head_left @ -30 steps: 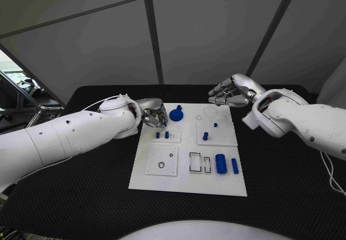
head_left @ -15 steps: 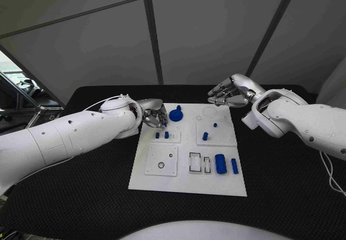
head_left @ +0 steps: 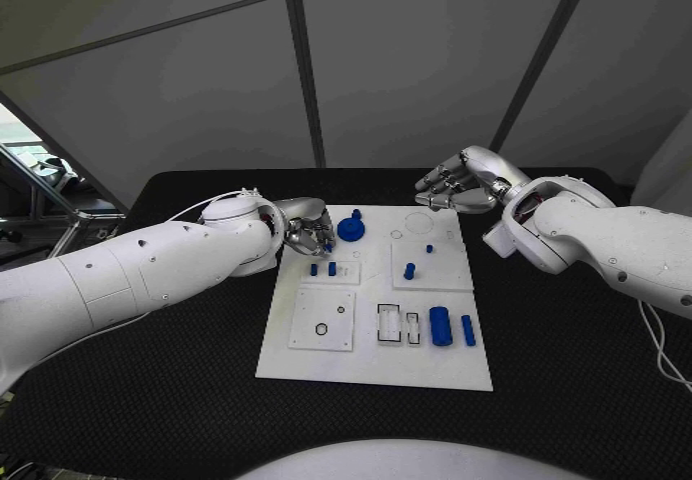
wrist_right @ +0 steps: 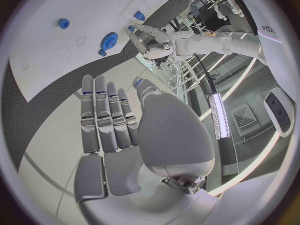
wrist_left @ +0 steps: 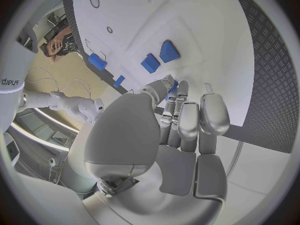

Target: Assemble the parts on the task board

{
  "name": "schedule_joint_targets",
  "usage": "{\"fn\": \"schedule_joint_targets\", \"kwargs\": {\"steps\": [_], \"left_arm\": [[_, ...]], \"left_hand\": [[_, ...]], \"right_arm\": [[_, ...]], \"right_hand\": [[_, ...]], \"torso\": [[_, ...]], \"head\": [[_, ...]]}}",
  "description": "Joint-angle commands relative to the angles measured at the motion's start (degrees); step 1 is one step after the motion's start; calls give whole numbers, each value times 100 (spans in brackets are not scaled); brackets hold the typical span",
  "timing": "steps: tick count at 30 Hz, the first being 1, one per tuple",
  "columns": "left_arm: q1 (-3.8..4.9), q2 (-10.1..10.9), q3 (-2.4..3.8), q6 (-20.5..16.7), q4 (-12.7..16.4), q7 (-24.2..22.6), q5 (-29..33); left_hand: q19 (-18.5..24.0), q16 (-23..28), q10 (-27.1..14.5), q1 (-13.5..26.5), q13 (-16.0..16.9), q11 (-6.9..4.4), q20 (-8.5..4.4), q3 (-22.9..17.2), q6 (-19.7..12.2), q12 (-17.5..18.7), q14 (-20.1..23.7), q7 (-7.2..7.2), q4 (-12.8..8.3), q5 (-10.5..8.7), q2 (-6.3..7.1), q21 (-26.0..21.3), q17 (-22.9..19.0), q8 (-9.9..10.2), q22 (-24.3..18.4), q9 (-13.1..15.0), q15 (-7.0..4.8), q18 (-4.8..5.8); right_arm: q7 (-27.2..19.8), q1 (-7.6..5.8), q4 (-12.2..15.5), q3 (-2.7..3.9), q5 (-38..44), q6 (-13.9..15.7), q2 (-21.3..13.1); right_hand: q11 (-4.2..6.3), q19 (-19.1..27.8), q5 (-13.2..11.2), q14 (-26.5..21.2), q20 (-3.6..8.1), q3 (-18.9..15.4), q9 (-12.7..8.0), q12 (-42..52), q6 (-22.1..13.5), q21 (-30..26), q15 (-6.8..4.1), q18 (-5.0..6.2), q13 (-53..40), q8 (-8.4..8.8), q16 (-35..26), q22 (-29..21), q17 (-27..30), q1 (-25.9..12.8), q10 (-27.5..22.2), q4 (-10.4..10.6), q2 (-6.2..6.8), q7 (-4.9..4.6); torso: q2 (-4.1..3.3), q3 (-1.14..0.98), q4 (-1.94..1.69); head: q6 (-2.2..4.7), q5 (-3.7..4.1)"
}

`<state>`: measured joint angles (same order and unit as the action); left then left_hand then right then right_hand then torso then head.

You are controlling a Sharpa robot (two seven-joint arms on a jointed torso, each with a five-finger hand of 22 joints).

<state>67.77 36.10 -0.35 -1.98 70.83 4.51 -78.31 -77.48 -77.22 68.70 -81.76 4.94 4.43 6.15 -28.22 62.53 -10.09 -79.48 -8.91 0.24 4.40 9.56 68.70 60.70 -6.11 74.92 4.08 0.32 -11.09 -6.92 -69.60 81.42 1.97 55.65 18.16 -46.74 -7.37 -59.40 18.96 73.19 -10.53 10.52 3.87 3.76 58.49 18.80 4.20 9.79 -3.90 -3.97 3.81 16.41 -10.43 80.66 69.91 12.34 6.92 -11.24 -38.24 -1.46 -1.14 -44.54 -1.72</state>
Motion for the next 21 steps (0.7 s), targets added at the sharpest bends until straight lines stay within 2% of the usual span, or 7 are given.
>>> {"fn": "schedule_joint_targets", "kwargs": {"steps": [1, 10, 16, 21], "left_arm": [[3, 11, 1, 58, 13, 50, 1], [0, 39, 1, 40, 37, 50, 1], [-1, 52, 2, -2, 45, 57, 1], [-1, 81, 2, -37, 60, 76, 1]], "left_hand": [[-19, -12, 5, 47, 6, 36, 23, -33, -88, 55, -16, 13, -4, -2, 8, -25, -9, 55, 292, -16, 28, 592], [-23, -21, 20, 106, 22, 34, 37, -83, -422, 166, -10, 11, -33, -1, 65, -48, -62, 246, 299, -43, 33, 587], [-32, -31, 54, 151, 43, 10, 25, -100, -763, 235, -7, 9, -43, -2, 111, -64, -99, 263, 308, -49, 11, 585], [-29, -31, 62, 180, 51, 5, 18, -84, -906, 269, -1, 10, -38, -2, 135, -84, -125, 264, 304, -48, 8, 583]], "right_arm": [[-48, -11, 15, 4, 3, -11, -7], [-38, -11, 12, 4, 3, -4, -14], [22, -11, 8, 4, 27, -14, -28], [157, -11, -3, 4, 156, -94, -49]], "right_hand": [[9, -29, 33, 4, -1, 17, 3, 7, -25, -35, 19, 66, 8, -12, -16, -15, 11, -1, -51, -30, -75, 4], [8, -32, 33, 3, -1, 17, 2, 6, -27, -40, 20, 65, 8, -11, -16, -19, 15, -4, -53, -32, -73, 4], [-3, -35, 20, -10, -4, 5, 0, -4, -36, -56, 27, 62, 12, -6, -21, -30, 25, -12, -79, -40, -50, -3], [-21, -85, -49, 43, -4, -25, 1, -15, -35, -71, 25, 66, 15, -8, 5, -47, 31, -24, -168, -72, -21, -15]], "torso": [[7, 3, -8], [6, 3, -7], [3, 2, -7], [7, 2, -8]], "head": [[-3, -4], [2, -15], [11, -20], [13, -20]]}}
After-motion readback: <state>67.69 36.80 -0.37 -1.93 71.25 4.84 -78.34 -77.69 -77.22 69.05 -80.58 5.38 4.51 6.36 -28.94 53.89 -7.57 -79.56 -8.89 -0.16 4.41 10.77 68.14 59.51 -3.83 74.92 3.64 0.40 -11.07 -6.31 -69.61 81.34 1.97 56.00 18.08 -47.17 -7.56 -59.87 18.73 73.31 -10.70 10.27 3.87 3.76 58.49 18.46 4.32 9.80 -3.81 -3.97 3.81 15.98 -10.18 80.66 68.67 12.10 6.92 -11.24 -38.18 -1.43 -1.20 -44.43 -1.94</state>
